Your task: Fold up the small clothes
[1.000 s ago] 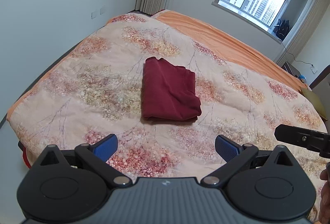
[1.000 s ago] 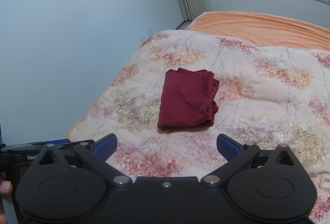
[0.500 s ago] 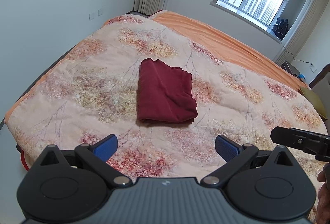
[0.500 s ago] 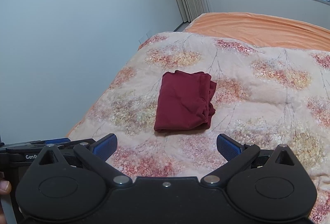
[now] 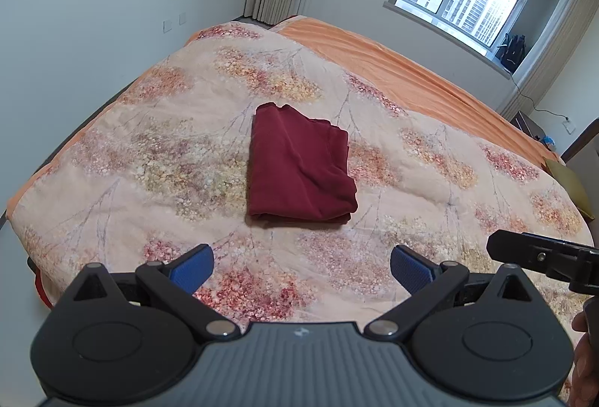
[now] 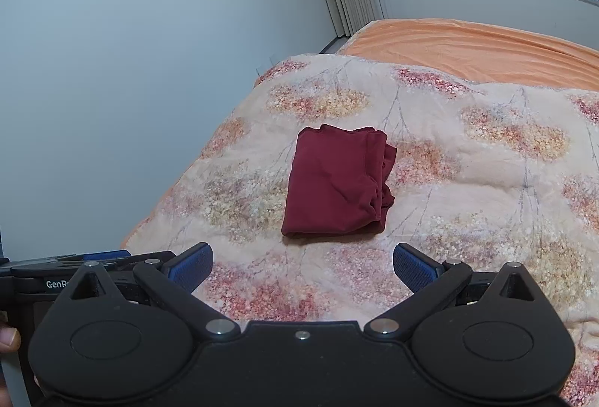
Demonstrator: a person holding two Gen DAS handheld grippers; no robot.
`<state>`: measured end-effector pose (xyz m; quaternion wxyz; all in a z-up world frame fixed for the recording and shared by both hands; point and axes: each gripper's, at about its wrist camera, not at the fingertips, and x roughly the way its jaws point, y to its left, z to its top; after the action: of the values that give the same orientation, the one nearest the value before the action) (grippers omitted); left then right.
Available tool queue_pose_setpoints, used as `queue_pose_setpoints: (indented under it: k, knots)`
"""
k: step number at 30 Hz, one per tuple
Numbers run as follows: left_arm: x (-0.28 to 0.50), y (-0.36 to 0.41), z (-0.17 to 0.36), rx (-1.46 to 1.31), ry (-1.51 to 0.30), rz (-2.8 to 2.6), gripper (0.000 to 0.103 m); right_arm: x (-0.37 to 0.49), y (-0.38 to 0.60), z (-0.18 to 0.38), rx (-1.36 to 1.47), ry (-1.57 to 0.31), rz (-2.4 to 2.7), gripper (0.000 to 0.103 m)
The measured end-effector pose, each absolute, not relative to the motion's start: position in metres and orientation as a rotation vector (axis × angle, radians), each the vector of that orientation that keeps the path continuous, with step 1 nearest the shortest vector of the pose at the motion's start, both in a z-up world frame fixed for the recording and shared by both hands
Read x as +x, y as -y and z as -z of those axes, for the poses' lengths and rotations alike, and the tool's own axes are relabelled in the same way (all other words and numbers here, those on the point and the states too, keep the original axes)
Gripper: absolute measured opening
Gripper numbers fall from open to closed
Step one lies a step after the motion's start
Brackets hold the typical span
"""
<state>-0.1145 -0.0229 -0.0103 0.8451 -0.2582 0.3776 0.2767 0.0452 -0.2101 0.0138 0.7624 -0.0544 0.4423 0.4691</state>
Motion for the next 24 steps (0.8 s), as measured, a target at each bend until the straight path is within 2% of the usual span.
queue_pose_setpoints:
  k: [24]
  knots:
    - [-0.1135, 0.0239, 0.0123, -0.559, -0.798, -0.590, 0.102, 0.0482, 0.2093, -0.0120, -0.117, -0.964, -1.030, 0.102]
